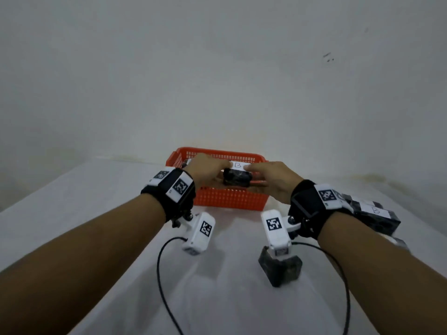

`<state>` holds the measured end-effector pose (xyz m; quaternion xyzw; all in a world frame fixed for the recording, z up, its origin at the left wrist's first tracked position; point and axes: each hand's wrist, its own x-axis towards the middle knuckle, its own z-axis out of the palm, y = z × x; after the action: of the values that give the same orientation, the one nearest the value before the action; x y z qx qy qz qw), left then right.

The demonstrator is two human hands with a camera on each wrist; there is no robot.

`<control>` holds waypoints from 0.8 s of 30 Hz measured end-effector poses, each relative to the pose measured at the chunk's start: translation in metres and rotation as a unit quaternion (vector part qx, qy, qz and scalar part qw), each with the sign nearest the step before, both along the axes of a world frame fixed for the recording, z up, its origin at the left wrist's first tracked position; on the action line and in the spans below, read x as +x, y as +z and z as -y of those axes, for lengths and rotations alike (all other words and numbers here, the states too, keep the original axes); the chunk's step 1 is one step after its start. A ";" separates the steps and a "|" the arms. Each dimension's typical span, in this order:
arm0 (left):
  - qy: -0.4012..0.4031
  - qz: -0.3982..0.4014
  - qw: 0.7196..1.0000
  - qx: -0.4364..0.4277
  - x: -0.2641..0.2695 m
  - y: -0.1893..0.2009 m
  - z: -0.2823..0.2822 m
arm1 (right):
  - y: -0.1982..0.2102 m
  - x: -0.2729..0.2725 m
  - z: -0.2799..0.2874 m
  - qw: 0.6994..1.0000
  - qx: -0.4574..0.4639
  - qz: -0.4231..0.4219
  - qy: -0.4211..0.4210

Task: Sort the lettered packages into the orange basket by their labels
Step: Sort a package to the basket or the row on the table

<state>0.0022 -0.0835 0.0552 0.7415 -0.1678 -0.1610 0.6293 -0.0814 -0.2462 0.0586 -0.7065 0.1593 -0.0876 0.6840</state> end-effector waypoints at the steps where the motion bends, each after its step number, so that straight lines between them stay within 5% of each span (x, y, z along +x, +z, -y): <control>1: 0.002 -0.011 1.000 0.013 0.013 0.005 0.003 | 0.003 0.013 0.001 1.000 0.003 -0.009 -0.001; 10: -0.072 -0.045 0.966 0.243 0.113 0.031 0.030 | 0.012 0.113 0.025 0.994 -0.059 -0.088 -0.014; 24: -0.111 -0.119 0.933 0.320 0.216 0.011 0.054 | -0.006 0.198 0.041 0.965 -0.141 -0.215 0.058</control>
<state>0.2180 -0.1371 0.0660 0.8558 -0.1129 -0.3622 0.3517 0.1162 -0.2873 0.0527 -0.8061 0.2472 0.0842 0.5310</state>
